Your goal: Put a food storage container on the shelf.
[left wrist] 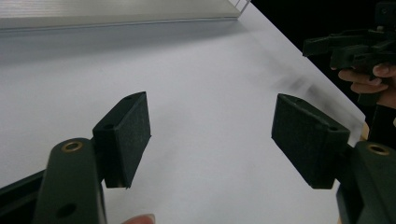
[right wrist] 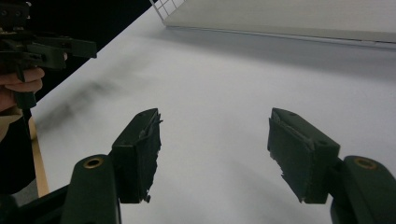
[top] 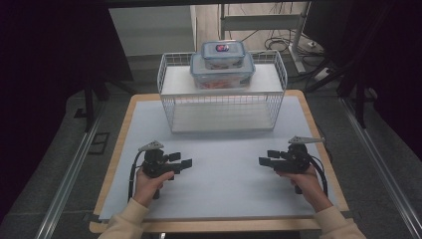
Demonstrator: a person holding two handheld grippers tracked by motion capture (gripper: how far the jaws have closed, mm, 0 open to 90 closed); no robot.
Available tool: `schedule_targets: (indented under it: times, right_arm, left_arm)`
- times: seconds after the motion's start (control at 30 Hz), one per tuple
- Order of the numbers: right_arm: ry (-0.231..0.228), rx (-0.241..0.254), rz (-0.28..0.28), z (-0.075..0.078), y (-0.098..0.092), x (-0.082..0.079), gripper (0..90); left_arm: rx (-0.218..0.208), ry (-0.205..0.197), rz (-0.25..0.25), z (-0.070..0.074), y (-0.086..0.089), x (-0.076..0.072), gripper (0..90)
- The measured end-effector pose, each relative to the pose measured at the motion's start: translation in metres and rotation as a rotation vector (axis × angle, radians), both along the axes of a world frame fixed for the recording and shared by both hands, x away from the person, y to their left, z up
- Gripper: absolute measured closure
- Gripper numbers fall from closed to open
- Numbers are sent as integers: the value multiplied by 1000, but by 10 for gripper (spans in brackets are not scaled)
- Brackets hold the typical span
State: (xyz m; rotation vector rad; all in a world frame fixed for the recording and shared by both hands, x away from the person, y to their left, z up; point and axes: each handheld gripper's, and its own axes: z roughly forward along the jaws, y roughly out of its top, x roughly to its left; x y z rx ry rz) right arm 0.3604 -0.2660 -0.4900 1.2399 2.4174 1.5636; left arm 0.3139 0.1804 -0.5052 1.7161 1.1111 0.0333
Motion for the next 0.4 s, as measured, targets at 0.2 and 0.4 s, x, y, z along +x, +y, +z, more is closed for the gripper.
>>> schedule_targets:
  times: [0.2, 0.4]
  right_arm:
    - [-5, 6, 1, 1, -1, 0, 340]
    - [-5, 15, -3, 2, -3, 0, 331]
  left_arm:
    - [1, 0, -1, 0, -1, 0, 276]
    - [1, 1, 0, 0, 0, 1, 276]
